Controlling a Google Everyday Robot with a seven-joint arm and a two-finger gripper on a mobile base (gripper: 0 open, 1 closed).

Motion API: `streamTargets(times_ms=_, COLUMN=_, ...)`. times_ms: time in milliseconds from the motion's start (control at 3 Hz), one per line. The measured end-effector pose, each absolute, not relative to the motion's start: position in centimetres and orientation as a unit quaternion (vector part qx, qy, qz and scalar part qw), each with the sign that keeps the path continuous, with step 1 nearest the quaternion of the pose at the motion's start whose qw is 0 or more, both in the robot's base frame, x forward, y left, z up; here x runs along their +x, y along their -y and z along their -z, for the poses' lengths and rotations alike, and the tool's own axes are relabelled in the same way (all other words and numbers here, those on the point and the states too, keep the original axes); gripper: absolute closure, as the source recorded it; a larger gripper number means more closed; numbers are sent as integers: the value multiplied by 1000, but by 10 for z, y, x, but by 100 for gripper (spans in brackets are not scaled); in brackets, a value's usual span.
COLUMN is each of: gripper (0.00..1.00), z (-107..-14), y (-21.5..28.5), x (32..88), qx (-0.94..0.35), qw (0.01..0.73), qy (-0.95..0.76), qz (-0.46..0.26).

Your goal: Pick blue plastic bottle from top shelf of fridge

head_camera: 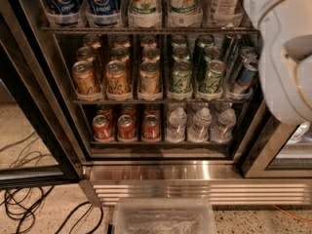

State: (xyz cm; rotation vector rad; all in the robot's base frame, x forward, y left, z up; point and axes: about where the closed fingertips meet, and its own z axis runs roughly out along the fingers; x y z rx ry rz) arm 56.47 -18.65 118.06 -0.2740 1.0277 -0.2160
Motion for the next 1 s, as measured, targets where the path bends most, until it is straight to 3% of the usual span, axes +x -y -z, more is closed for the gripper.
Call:
streamTargets(times_ms=333, gripper=100, z=-1170, y=213, x=531, qx=-172, qw=830, qy=-516, qz=127)
streamTargets(times_ms=667, gripper=100, z=-1141, y=237, x=498, qx=-167, qw=796, qy=-574, qz=94)
streamTargets(times_ms=1000, gripper=100, z=-1096, y=188, x=489, qx=-175, qw=753, qy=-634, qz=-7)
